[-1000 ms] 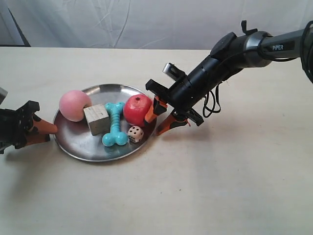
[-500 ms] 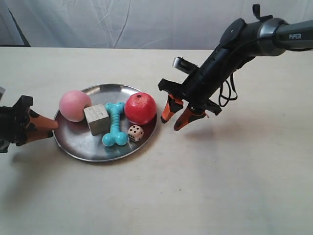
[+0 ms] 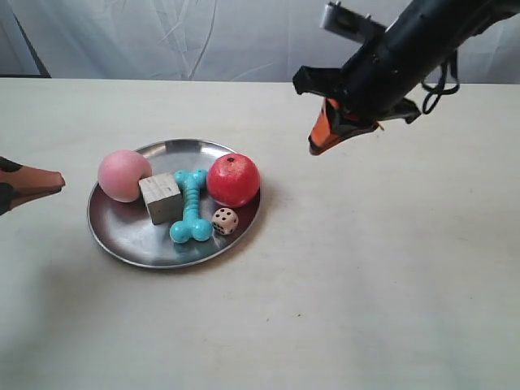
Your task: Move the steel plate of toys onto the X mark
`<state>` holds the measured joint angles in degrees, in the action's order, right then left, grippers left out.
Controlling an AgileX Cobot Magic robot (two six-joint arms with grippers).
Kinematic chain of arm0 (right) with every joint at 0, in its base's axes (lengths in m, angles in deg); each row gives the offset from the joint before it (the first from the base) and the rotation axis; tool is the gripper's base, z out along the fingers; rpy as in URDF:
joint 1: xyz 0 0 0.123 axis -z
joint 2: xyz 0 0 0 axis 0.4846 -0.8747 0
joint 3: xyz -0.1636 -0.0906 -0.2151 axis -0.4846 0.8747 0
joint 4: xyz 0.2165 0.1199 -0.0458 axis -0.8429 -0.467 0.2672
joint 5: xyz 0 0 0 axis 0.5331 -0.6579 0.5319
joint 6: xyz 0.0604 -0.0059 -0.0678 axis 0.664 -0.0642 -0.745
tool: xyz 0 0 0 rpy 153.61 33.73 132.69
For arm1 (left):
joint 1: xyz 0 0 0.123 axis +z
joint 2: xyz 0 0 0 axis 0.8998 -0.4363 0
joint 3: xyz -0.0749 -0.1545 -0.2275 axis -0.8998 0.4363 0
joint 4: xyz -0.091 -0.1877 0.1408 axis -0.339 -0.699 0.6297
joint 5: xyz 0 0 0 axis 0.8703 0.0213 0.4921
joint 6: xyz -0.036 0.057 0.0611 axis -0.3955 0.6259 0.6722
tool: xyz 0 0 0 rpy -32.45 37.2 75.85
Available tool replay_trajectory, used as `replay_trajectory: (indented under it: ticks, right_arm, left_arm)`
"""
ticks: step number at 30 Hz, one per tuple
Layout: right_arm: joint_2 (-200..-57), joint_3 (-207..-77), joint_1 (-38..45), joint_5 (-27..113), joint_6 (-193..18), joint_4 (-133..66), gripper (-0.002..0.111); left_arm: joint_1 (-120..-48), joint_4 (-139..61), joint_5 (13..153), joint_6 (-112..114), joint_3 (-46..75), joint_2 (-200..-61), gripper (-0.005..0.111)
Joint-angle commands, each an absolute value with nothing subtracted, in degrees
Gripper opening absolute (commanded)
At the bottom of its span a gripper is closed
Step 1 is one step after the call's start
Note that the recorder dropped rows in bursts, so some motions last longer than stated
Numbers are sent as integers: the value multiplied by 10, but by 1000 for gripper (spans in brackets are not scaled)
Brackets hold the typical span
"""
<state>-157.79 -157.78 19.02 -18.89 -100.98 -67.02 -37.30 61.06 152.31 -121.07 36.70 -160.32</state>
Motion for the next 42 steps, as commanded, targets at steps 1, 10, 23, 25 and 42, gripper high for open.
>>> replay_trajectory:
  ticks: [1, 10, 23, 25, 42]
  right_arm:
    - [-1446, -1489, 185, -111, -1015, -646, 0]
    - [-1170, -1323, 93, 35, -1015, -625, 0]
    - [-901, -1187, 62, 47, -965, -574, -1]
    - [-877, -1182, 62, 26, -963, -581, -1]
    - [-827, -1180, 64, -34, -963, -584, -1]
  left_arm:
    - [-370, 606, 1531, -1208, 377, -1522, 0]
    - [-379, 576, 1531, -1198, 408, -1340, 0]
    - [-510, 551, 1531, -1198, 487, -1128, 0]
    - [-528, 544, 1531, -1199, 493, -1106, 0]
    - [-562, 606, 1531, -1217, 495, -1088, 0]
